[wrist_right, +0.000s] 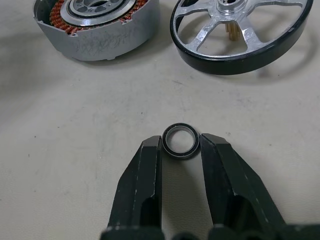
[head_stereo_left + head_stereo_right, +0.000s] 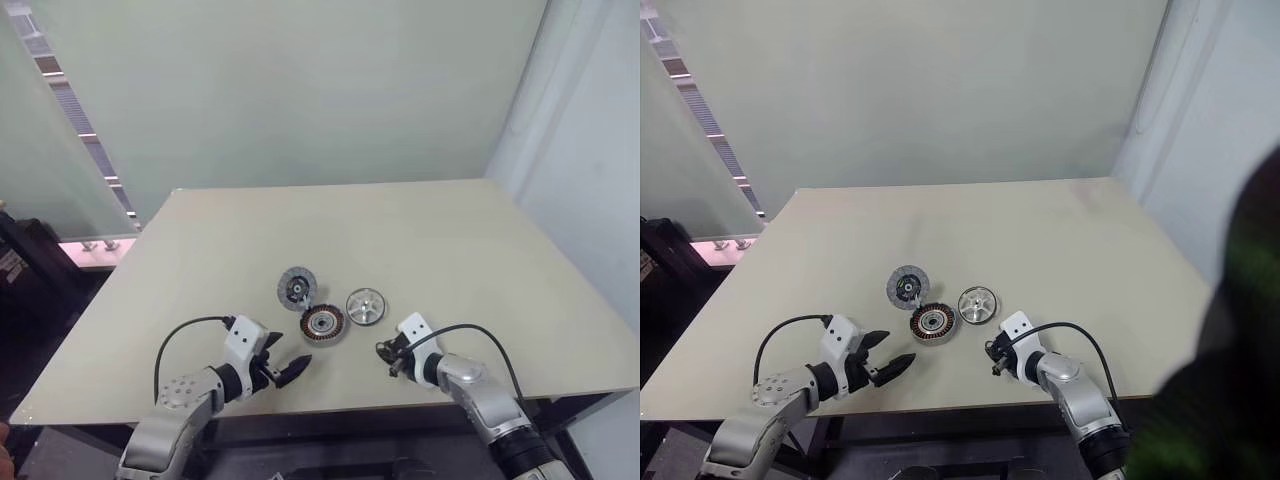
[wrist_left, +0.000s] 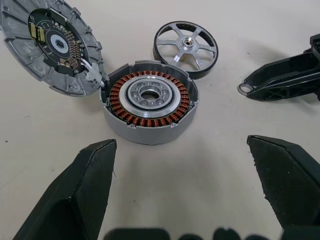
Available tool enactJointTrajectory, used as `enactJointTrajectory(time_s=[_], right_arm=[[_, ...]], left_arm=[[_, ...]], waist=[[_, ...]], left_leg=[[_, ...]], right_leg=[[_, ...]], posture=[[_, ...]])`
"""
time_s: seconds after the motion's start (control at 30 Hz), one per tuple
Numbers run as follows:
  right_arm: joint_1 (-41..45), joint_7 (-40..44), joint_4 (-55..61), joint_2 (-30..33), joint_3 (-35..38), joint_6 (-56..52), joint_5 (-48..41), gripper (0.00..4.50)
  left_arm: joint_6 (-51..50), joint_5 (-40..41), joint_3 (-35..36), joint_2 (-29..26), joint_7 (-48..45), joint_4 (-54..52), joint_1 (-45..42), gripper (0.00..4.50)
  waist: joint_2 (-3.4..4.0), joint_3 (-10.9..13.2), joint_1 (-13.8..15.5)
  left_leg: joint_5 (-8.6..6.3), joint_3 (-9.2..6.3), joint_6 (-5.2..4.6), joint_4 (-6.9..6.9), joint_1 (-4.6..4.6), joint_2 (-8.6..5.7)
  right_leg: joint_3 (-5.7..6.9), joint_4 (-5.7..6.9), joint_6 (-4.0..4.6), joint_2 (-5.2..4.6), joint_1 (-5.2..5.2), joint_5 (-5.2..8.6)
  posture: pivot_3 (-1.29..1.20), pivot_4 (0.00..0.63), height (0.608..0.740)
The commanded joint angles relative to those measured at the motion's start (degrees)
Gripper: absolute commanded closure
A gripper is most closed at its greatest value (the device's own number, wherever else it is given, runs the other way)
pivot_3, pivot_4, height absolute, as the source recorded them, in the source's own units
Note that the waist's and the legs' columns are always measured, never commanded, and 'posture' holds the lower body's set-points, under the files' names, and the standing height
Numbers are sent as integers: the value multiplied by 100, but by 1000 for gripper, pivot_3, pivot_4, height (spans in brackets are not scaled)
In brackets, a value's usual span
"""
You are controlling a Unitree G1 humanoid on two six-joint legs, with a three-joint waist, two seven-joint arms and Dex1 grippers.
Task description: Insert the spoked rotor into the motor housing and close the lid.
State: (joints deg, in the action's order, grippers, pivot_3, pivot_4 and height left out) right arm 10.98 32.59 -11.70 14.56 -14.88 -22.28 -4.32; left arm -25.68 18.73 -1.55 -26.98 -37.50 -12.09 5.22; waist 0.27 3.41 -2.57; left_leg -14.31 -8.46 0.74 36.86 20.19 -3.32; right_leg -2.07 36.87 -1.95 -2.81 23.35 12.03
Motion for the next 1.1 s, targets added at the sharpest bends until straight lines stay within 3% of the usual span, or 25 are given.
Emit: enactJointTrajectory(time_s=[0.03, 0.43, 0.8, 1.1], right_arm=[[85, 15, 302, 8, 107, -20, -39, 3699], [942, 110, 947, -144, -92, -751, -33, 3699], [2067, -111, -107, -950, -345, -952, 84, 3699], [2535, -29, -1341, -1464, -550, -523, 298, 3699]], left_arm=[[160, -33, 34, 5, -21, -20, -52, 0], [257, 85, 504, -6, 133, 82, 8, 0], [92, 149, 640, 23, 260, -178, 91, 0], [-63, 215, 715, 25, 375, -512, 246, 0]], waist=[[0, 0, 0], [1, 1, -22], [1, 0, -24], [3, 0, -27]], left_leg=[[0, 0, 0, 0, 0, 0], [0, 0, 0, 0, 1, 2], [0, -5, 0, -2, 7, -2], [0, -7, 0, -12, 3, -3]], right_leg=[[0, 0, 0, 0, 0, 0], [1, 1, 0, 0, 4, 0], [3, 1, -13, 0, 12, -9], [1, 3, -12, 1, 16, -11]], posture=[[0, 0, 740], [0, 0, 740], [0, 0, 740], [0, 0, 740]])
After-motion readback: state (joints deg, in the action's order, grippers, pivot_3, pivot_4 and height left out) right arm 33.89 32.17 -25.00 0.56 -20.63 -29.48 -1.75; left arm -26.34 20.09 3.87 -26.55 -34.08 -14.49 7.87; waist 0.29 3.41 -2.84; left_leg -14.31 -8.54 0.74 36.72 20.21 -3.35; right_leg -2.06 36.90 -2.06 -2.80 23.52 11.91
